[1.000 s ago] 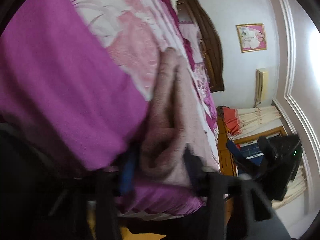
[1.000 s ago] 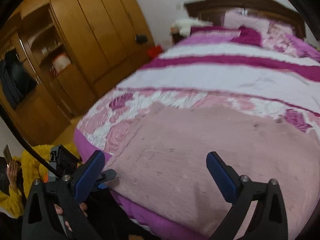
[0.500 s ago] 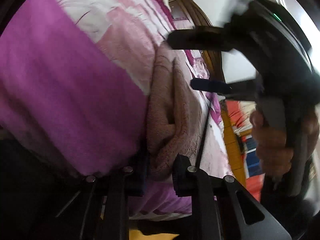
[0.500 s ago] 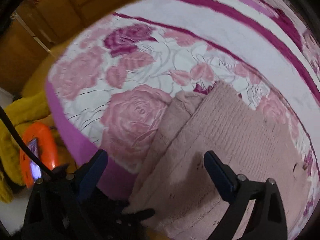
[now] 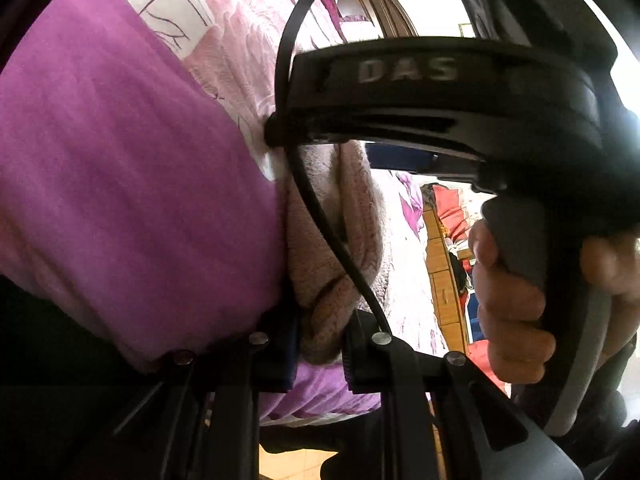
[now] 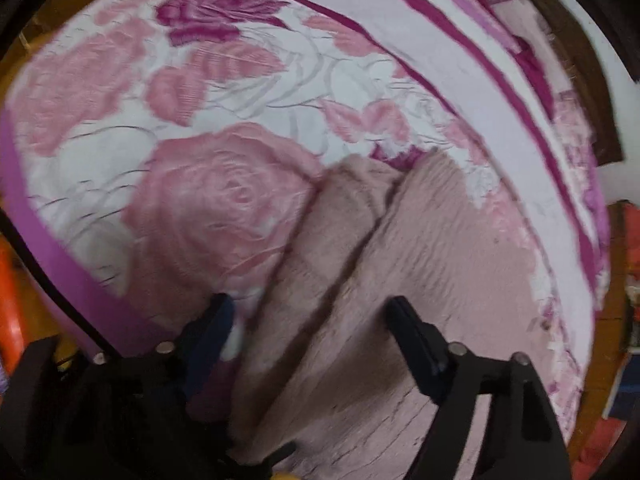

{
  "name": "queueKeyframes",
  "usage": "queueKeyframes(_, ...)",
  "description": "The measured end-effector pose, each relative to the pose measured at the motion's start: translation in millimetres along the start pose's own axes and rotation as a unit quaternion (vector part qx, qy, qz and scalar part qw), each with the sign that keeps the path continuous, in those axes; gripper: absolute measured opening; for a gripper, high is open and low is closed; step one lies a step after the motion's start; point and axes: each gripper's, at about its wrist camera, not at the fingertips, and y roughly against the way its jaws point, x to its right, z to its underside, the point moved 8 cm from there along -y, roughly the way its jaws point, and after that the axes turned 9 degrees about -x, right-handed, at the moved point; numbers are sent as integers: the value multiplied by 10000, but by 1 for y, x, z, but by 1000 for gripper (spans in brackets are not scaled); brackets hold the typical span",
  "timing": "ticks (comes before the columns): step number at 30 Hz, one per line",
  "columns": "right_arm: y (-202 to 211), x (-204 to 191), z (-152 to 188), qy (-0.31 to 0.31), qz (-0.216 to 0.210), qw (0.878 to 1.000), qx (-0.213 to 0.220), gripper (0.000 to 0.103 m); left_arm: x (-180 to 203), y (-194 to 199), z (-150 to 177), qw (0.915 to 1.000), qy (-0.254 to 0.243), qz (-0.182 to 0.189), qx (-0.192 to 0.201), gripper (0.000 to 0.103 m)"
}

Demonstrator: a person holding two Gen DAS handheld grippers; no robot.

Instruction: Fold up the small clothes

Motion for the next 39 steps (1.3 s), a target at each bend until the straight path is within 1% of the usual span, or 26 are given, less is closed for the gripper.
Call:
queueKeyframes(1,0,-1,0,-5,38,10000,13,64,1,0,0,10000,-12,-7,-6,0)
queueKeyframes(2,2,-4,1,71,17,9999,73,42,-1,1,0,10000,-36,-7,-13,0)
queueKeyframes(3,5,-5,0,135,82,9998,150,29,0,1,1,10000,-61,-34,-2,0)
queueKeyframes(4,6,-6,-1,188,171,9994,230,21,1,1,1,9999,-90,-74,11,0)
queueKeyframes(5,6,-6,-2,257,42,9993,282,19,4,0,1,9998,-119,-128,35,0)
queueKeyframes(6,5,-6,-2,306,-77,9991,286,18,5,1,0,9997,-148,-194,89,0)
queueKeyframes(7,5,-2,-3,325,-309,9985,304,18,3,7,-2,9994,-175,-255,158,0)
queueKeyframes(9,6,12,-4,257,-824,9957,348,16,8,21,-6,9975,-303,-410,498,0)
queueKeyframes(11,14,25,-5,125,-1355,9897,435,15,11,36,-11,9954,-294,-378,832,0)
queueKeyframes(12,22,34,-6,60,-1633,9850,550,15,11,41,-14,9950,-210,-364,910,0)
queueKeyframes(13,26,40,-6,34,-1749,9827,607,15,9,46,-18,9948,-66,-374,950,0)
queueKeyframes(15,38,48,-10,-85,-2167,9739,675,15,7,54,-21,9941,95,-392,1004,0)
queueKeyframes(17,44,49,-15,-151,-2397,9684,664,15,7,62,-20,9932,193,-397,1079,0)
queueKeyframes(19,47,47,-18,-127,-2500,9660,654,15,8,66,-16,9915,205,-533,1173,0)
queueKeyframes(20,48,45,-17,-68,-2525,9653,660,15,3,79,-11,9901,171,-641,1239,0)
queueKeyframes(21,50,42,-18,-25,-2544,9648,668,15,2,91,-13,9887,152,-722,1307,0)
queueKeyframes(24,60,18,-21,150,-2651,9611,759,15,-1,117,-12,9828,104,-938,1588,0)
queueKeyframes(27,70,-1,-29,257,-2746,9572,872,15,-10,134,-10,9780,146,-1081,1779,0)
queueKeyframes(29,74,-15,-34,323,-2764,9562,911,15,-14,140,-6,9767,247,-1086,1836,0)
queueKeyframes(31,76,-22,-35,402,-2735,9565,933,15,-17,143,-5,9772,286,-1084,1805,0)
queueKeyframes(33,77,-23,-31,466,-2720,9564,956,15,-12,143,-3,9764,190,-1202,1785,0)
queueKeyframes(35,77,-20,-28,489,-2787,9541,981,15,4,129,-13,9737,10,-1403,1795,0)
queueKeyframes(37,79,-13,-24,493,-2897,9503,1024,15,15,124,-12,9718,-166,-1533,1782,0)
queueKeyframes(39,84,-5,-18,561,-2863,9500,1116,15,29,121,-11,9690,-386,-1666,1783,0)
